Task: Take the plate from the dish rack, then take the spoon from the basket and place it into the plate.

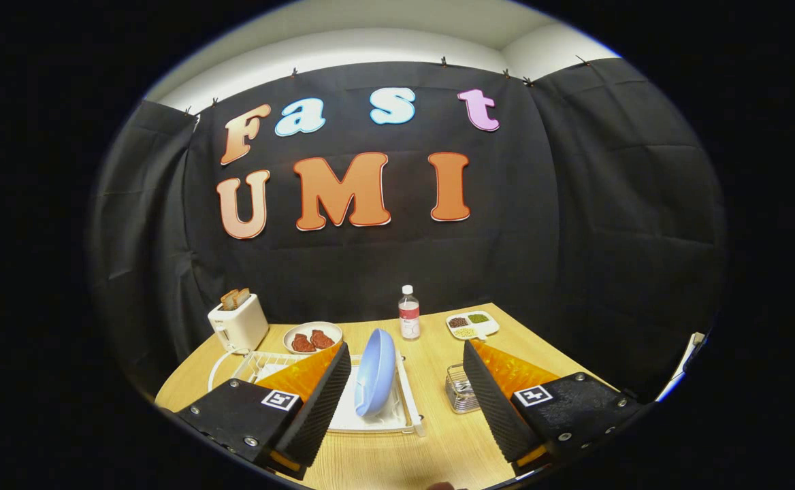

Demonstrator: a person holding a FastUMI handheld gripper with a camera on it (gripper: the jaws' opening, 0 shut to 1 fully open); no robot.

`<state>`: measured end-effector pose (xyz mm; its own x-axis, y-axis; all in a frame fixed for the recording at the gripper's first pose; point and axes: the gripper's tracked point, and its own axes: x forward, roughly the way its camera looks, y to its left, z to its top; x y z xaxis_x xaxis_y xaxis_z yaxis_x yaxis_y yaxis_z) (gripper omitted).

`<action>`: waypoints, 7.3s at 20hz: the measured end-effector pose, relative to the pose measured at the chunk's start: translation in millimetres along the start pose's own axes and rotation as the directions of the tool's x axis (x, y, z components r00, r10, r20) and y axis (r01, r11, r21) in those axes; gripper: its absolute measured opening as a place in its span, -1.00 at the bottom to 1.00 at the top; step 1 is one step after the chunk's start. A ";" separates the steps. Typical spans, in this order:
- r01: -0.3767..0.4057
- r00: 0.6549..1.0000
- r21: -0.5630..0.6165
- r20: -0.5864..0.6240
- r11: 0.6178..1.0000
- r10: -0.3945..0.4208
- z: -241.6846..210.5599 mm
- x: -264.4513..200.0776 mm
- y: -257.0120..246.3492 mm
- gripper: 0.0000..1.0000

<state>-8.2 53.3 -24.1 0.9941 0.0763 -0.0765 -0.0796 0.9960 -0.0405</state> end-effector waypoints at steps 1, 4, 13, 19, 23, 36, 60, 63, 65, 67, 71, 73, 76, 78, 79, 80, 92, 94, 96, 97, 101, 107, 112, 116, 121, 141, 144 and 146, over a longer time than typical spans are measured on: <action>-0.008 1.000 -0.007 -0.006 1.000 0.008 -4.2 1.4 3.8 0.97; -0.034 0.998 -0.028 -0.046 0.999 0.033 -21.0 14.0 17.7 0.97; 0.000 0.974 -0.031 -0.227 1.000 -0.007 -80.6 81.7 36.9 0.91; -0.006 0.958 -0.061 -0.285 0.998 -0.012 -102.1 118.3 47.5 0.63; 0.011 0.947 -0.076 -0.318 0.997 -0.035 -112.4 136.8 47.7 0.29; 0.203 0.927 -0.199 -0.276 0.959 -0.254 -88.0 154.9 13.0 -0.87; 0.107 0.942 0.010 -0.321 0.994 -0.098 -74.3 23.8 28.7 -0.86; 0.073 0.937 0.050 -0.347 0.996 -0.051 -93.4 -4.2 29.1 -0.87; 0.066 0.930 0.070 -0.367 0.995 -0.036 -110.0 -21.4 27.1 -0.87; 0.059 0.917 0.123 -0.400 0.991 -0.005 -129.4 -35.6 28.3 -0.86; 0.062 0.887 0.222 -0.459 0.973 0.049 -172.6 -53.7 29.1 -0.86; 0.057 0.870 0.270 -0.486 0.961 0.085 -194.1 -57.4 32.8 -0.86; 0.057 0.836 0.347 -0.530 0.936 0.146 -228.0 -61.8 41.4 -0.86; 0.056 0.817 0.397 -0.546 0.916 0.186 -244.8 -60.3 46.8 -0.87; 0.056 0.808 0.425 -0.550 0.903 0.209 -250.6 -58.4 50.2 -0.87; 0.057 0.802 0.449 -0.553 0.892 0.227 -255.9 -55.3 52.9 -0.87; 0.077 0.755 0.444 -0.611 0.893 0.238 -283.6 -45.2 37.2 -0.56; 0.072 0.765 0.424 -0.604 0.903 0.222 -275.8 -39.9 26.1 -0.42; 0.067 0.788 0.364 -0.590 0.929 0.174 -266.0 -30.7 4.5 -0.26; 0.066 0.799 0.328 -0.583 0.943 0.147 -260.1 -26.3 -6.1 -0.27; 0.054 0.856 0.189 -0.514 0.981 0.052 -222.5 1.6 -50.4 0.01; 0.086 0.924 0.069 -0.379 0.994 -0.054 -167.6 50.8 -100.8 0.61; 0.074 0.949 -0.015 -0.307 0.997 -0.075 -152.3 87.0 -116.0 0.59; 0.026 0.949 -0.073 -0.312 0.997 -0.048 -159.0 103.8 -112.2 0.18; 0.025 0.957 -0.073 -0.287 0.997 -0.045 -154.4 114.3 -114.1 -0.67; 0.019 0.989 -0.091 -0.146 0.996 -0.032 -69.7 51.6 -84.4 -0.89; -0.011 0.991 -0.093 -0.130 0.996 -0.001 -61.7 25.7 -58.1 -0.89; -0.035 0.992 -0.093 -0.128 0.995 0.023 -61.8 9.7 -39.4 -0.90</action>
<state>0.1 11.9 -84.8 0.9746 0.0924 -0.2042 -0.1207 0.9841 -0.1306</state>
